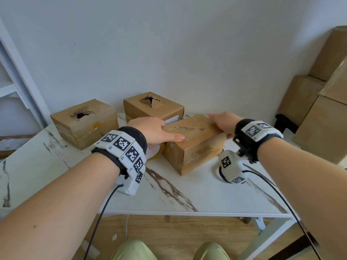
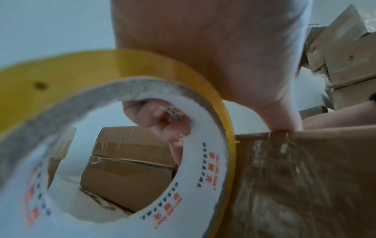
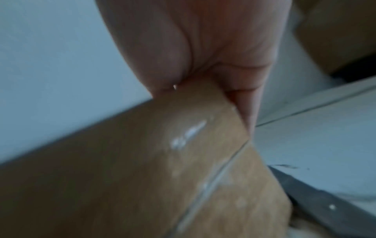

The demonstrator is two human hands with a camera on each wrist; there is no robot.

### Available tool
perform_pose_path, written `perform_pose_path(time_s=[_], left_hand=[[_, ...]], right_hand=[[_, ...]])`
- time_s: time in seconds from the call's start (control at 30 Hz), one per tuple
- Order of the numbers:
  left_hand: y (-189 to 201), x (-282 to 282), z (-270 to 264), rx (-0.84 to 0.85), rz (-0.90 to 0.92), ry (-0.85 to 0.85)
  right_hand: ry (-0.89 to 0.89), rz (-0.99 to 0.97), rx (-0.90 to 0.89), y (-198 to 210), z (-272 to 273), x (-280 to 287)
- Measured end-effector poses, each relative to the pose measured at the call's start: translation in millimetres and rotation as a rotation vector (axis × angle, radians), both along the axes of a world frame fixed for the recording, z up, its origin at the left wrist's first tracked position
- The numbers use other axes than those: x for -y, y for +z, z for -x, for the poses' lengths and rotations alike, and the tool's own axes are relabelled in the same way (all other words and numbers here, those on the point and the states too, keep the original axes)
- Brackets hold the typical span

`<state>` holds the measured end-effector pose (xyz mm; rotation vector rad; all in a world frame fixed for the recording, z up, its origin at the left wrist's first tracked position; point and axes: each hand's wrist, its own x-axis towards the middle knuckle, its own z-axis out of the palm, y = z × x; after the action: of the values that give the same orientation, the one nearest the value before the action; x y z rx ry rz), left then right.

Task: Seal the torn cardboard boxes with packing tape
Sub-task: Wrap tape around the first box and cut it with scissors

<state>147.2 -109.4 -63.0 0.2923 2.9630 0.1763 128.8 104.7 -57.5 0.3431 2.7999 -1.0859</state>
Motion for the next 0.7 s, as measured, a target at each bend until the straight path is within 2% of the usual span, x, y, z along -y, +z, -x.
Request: perform_pose_path(time_s=[0.07,0.13,0.2,0.27,0.37,0.57,0.7], left_hand=[[0,-1,-3,-0.013,0.011,0.007],[1,-5,-7,-0.021,0.023,0.002],[2,-12,-8,-0.019,0.034,-0.005],[1,-22,-8,-0.031,0.05,0.006],[4,-34,-14,-0.063,0.037,0.097],[2,-33,-10,-0.067,0.055,0.084],[6,-22,-6,-0.011,-0.011,0.086]], right_hand=[[-0.112,0.129,0.022,8,-6,-20],[-0.146,0.001,0.058,12,-11,-38],[-0.078,-0.153,0.163,12,-21,-45],[0.007,-0.217,0.273,5,-29,-46],[0.094,-0.338,0.377,-9,-40,-36],[0.197,-0.66,0.381,-14,-51,-15],[0.157,-0.734,0.346,-16,-44,-22]])
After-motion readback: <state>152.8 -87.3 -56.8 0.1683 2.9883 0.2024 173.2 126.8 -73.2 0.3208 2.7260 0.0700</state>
